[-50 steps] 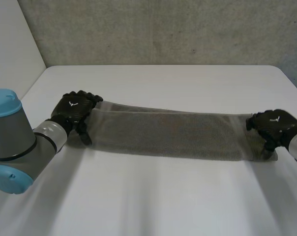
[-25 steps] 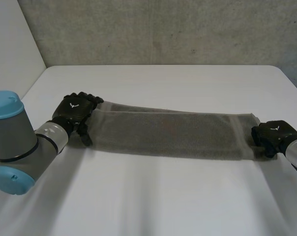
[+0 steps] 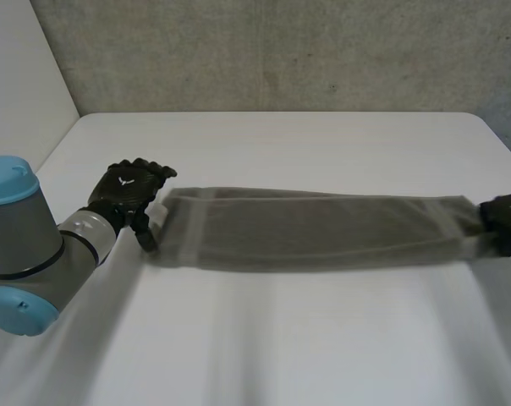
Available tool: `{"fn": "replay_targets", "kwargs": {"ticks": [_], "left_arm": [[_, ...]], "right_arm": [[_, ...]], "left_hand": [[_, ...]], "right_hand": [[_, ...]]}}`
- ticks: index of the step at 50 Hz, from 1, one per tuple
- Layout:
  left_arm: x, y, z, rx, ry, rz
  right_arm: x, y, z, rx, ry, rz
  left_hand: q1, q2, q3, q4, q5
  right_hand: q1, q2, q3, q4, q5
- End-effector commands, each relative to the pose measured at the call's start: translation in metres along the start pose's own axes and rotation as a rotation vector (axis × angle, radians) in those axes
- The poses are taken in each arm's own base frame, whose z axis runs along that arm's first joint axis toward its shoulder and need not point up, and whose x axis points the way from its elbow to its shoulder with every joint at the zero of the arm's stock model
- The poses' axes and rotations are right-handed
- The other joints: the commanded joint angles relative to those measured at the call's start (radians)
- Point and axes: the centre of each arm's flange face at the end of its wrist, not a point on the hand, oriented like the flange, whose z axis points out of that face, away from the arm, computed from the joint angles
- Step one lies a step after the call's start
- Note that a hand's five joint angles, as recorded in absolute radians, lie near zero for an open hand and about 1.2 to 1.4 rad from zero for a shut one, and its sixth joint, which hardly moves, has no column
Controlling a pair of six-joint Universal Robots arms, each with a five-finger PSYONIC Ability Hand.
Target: Fold the towel.
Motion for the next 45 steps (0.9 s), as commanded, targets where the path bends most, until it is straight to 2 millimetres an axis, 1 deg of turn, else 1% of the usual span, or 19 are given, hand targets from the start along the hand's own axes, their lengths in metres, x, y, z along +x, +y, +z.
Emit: {"fn": "replay_targets", "kwargs": {"ticks": [1,5,9,11,12,17,18,20,23,25,26,28,31,37,38,39,40,41,45], "left_arm": [[-0.005,-0.013,-0.004,0.033,-0.017,0.001],[-0.009,-0.023,-0.005,0.064,-0.028,-0.007],[-0.011,-0.029,-0.005,0.083,-0.034,-0.012],[-0.013,-0.035,-0.004,0.102,-0.039,-0.014],[-0.013,-0.035,-0.004,0.102,-0.039,-0.014],[-0.012,-0.044,-0.003,0.128,-0.040,-0.040],[-0.012,-0.044,-0.003,0.128,-0.040,-0.040],[-0.012,-0.045,-0.003,0.133,-0.039,-0.056],[-0.010,-0.047,-0.004,0.135,-0.031,-0.085],[-0.006,-0.046,-0.005,0.133,-0.021,-0.098],[-0.006,-0.046,-0.005,0.133,-0.021,-0.098],[0.001,-0.045,-0.007,0.127,-0.004,-0.096],[0.005,-0.044,-0.007,0.124,0.006,-0.094],[0.007,-0.042,-0.007,0.120,0.011,-0.091],[0.008,-0.043,-0.006,0.123,0.014,-0.090],[0.009,-0.044,-0.006,0.126,0.017,-0.087],[0.009,-0.044,-0.006,0.126,0.018,-0.087],[0.012,-0.046,-0.005,0.135,0.025,-0.086],[0.018,-0.049,-0.005,0.147,0.040,-0.082]], "right_arm": [[0.072,-0.003,-0.004,-0.020,0.179,-0.069],[0.094,-0.018,-0.003,-0.013,0.236,-0.160],[0.087,-0.041,-0.006,0.017,0.246,-0.182],[0.048,-0.088,-0.013,0.142,0.197,-0.231],[0.048,-0.088,-0.013,0.143,0.197,-0.231],[-0.044,-0.158,-0.044,0.391,0.024,-0.257],[-0.044,-0.158,-0.044,0.391,0.023,-0.258],[-0.106,-0.179,-0.067,0.512,-0.101,-0.292],[-0.136,-0.181,-0.078,0.555,-0.164,-0.309],[-0.194,-0.172,-0.089,0.586,-0.295,-0.343],[-0.194,-0.172,-0.089,0.586,-0.295,-0.344],[-0.239,-0.153,-0.097,0.568,-0.414,-0.378],[-0.269,-0.135,-0.103,0.543,-0.497,-0.405],[-0.289,-0.120,-0.107,0.522,-0.556,-0.421],[-0.288,-0.120,-0.107,0.522,-0.555,-0.418],[-0.287,-0.120,-0.106,0.522,-0.556,-0.406],[-0.287,-0.120,-0.106,0.522,-0.556,-0.406],[-0.285,-0.120,-0.106,0.525,-0.558,-0.399],[-0.274,-0.131,-0.112,0.551,-0.532,-0.365]], "left_hand": [[-0.042,-0.031,-0.023,-0.036,-0.195],[-0.042,-0.031,-0.023,-0.036,-0.195],[-0.042,-0.031,-0.023,-0.036,-0.195],[-0.045,-0.034,-0.026,-0.039,-0.198],[-0.045,-0.034,-0.026,-0.039,-0.198],[-0.045,-0.034,-0.026,-0.039,-0.198],[-0.045,-0.034,-0.026,-0.039,-0.198],[-0.045,-0.034,-0.026,-0.039,-0.198],[-0.045,-0.034,-0.026,-0.039,-0.198],[-0.045,-0.034,-0.026,-0.039,-0.198],[-0.045,-0.034,-0.026,-0.039,-0.198],[-0.045,-0.034,-0.026,-0.039,-0.198],[-0.045,-0.034,-0.026,-0.039,-0.198],[-0.045,-0.034,-0.026,-0.039,-0.198],[-0.045,-0.034,-0.026,-0.039,-0.198],[-0.045,-0.034,-0.026,-0.039,-0.198],[-0.045,-0.034,-0.026,-0.039,-0.198],[-0.045,-0.034,-0.026,-0.039,-0.198],[-0.042,-0.031,-0.023,-0.036,-0.195]], "right_hand": [[0.075,0.099,0.059,0.052,0.064],[0.075,0.099,0.059,0.052,0.064],[0.075,0.099,0.059,0.052,0.064],[0.075,0.099,0.059,0.052,0.064],[0.075,0.099,0.059,0.052,0.064],[0.075,0.099,0.059,0.052,0.064],[0.075,0.099,0.059,0.052,0.064],[0.075,0.099,0.059,0.052,0.064],[0.075,0.099,0.059,0.052,0.064],[0.075,0.099,0.059,0.052,0.064],[0.075,0.099,0.059,0.052,0.064],[0.075,0.099,0.059,0.052,0.064],[0.075,0.099,0.059,0.052,0.064],[0.075,0.099,0.059,0.052,0.064],[-0.072,-0.048,-0.088,-0.095,-0.083],[-0.591,-0.567,-0.607,-0.614,-0.602],[-0.596,-0.572,-0.612,-0.619,-0.607],[-1.070,-1.046,-1.086,-1.093,-1.081],[-1.146,-1.123,-1.162,-1.170,-1.158]]}}
